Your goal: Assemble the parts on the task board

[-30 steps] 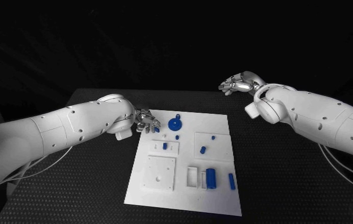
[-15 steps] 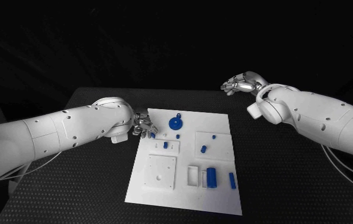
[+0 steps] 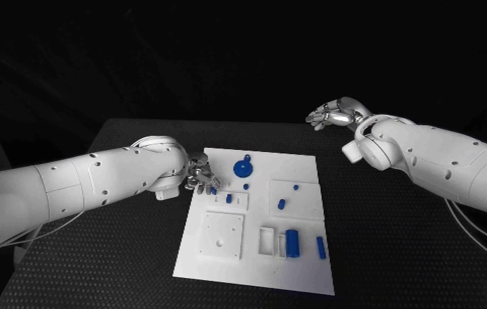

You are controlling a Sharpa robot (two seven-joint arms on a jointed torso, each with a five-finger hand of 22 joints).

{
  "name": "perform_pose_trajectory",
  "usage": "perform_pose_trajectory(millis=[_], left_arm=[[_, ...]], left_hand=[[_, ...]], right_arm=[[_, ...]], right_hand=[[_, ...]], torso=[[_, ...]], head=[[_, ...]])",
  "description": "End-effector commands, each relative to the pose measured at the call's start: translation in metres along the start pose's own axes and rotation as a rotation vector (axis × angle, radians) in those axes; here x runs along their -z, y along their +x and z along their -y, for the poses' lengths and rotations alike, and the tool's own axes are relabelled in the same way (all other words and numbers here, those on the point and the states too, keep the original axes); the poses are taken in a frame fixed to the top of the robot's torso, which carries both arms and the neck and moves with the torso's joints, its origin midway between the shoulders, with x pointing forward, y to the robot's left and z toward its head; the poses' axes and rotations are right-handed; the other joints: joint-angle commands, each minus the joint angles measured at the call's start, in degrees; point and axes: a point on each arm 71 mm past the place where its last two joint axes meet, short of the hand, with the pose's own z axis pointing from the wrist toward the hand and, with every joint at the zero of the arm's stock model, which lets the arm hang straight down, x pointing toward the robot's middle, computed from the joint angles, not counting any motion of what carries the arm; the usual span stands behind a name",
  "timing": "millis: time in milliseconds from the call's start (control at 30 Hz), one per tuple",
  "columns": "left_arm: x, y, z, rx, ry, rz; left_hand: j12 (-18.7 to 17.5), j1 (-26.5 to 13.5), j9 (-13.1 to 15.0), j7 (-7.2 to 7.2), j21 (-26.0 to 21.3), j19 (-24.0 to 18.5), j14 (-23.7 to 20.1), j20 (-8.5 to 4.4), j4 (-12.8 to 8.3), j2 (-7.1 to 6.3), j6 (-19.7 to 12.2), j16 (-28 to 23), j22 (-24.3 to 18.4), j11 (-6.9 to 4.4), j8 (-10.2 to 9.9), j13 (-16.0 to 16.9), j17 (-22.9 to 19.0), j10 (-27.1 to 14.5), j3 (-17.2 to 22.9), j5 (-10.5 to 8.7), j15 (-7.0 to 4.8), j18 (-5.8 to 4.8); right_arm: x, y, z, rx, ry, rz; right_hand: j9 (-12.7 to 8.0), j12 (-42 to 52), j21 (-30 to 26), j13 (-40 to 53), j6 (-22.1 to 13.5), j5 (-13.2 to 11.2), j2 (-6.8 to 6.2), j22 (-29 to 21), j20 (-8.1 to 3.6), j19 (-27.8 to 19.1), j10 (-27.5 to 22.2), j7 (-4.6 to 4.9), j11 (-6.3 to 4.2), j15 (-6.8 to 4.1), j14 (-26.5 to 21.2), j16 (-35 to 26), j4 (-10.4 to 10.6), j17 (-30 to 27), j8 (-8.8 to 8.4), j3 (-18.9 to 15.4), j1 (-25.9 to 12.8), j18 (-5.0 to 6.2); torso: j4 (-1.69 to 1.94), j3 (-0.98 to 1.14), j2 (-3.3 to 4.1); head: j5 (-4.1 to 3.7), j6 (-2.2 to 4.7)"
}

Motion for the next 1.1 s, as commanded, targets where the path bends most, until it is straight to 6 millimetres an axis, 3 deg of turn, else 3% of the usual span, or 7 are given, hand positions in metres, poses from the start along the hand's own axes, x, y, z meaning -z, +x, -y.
perform_pose_trajectory(millis=[33,1100], left_arm=[[-0.0002,0.0021,0.0025,-0.010,0.001,-0.006],[-0.0043,0.0117,0.0098,-0.121,0.011,0.006]], left_hand=[[-0.12,0.52,0.08,-0.04,0.25,0.42,0.50,-6.37,-8.91,0.15,0.50,0.39,0.43,-0.13,-0.10,0.05,-0.10,0.32,9.39,0.05,-1.08,0.16],[-0.28,0.48,0.14,0.00,0.24,0.55,0.56,-6.37,-8.70,0.31,0.43,0.28,0.41,-0.14,-0.23,0.02,-0.25,0.31,9.33,-0.13,-1.11,0.15]], right_arm=[[0.0000,0.0007,-0.0005,-0.003,-0.006,-0.005],[-0.0001,0.0018,-0.0001,-0.004,-0.005,-0.008]], right_hand=[[-0.06,-0.23,-0.31,-0.06,-0.47,0.28,0.28,0.10,0.12,-0.11,0.42,-0.03,0.01,-0.06,-0.30,-0.29,0.21,0.10,0.26,-0.14,-0.02,-0.82],[-0.11,-0.22,-0.46,-0.07,-0.48,0.25,0.32,0.24,0.11,-0.05,0.42,-0.03,0.01,-0.05,-0.28,-0.36,0.22,0.19,0.29,-0.12,0.04,-0.81]], torso=[[-0.09,0.01,0.00],[-0.02,-0.07,-0.02]], head=[[0.03,-0.08],[-0.34,-0.65]])
